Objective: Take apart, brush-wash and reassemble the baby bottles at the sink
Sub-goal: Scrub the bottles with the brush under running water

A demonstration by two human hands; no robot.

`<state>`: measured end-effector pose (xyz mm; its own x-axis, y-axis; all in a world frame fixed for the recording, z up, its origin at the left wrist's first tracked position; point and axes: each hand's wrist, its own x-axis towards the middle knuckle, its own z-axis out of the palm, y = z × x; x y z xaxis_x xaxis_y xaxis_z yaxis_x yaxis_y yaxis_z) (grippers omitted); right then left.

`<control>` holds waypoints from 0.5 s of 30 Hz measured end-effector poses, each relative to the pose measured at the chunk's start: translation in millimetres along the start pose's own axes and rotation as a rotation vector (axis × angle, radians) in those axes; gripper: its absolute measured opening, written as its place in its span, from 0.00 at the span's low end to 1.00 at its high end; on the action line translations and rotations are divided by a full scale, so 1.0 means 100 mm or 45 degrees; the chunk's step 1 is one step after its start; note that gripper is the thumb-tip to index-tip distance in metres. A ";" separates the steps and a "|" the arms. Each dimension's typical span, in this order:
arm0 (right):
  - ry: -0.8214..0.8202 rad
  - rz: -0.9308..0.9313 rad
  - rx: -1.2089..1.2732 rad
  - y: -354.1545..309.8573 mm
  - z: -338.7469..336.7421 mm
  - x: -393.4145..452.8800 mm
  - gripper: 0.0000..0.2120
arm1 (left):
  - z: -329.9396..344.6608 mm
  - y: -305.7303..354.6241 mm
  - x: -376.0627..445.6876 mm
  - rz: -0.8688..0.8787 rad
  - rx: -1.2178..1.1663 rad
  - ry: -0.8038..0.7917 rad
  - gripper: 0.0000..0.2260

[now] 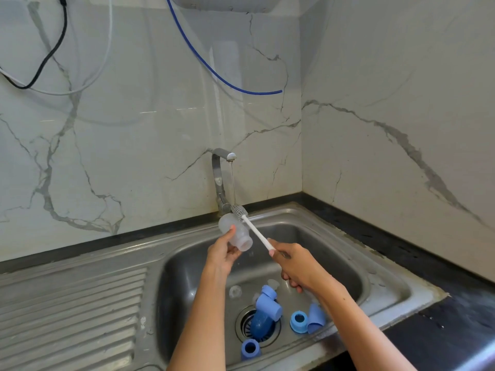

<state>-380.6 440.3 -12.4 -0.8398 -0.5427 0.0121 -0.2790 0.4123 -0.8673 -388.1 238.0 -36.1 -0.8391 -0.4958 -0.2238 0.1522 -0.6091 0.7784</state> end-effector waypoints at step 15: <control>-0.061 0.030 0.044 0.01 -0.03 -0.04 0.19 | -0.03 0.03 -0.01 0.130 0.148 0.150 0.20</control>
<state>-378.4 444.9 -11.6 -0.8224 -0.5679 -0.0321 -0.2421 0.4005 -0.8837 -385.4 234.8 -35.7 -0.7545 -0.6244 -0.2020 0.1665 -0.4798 0.8614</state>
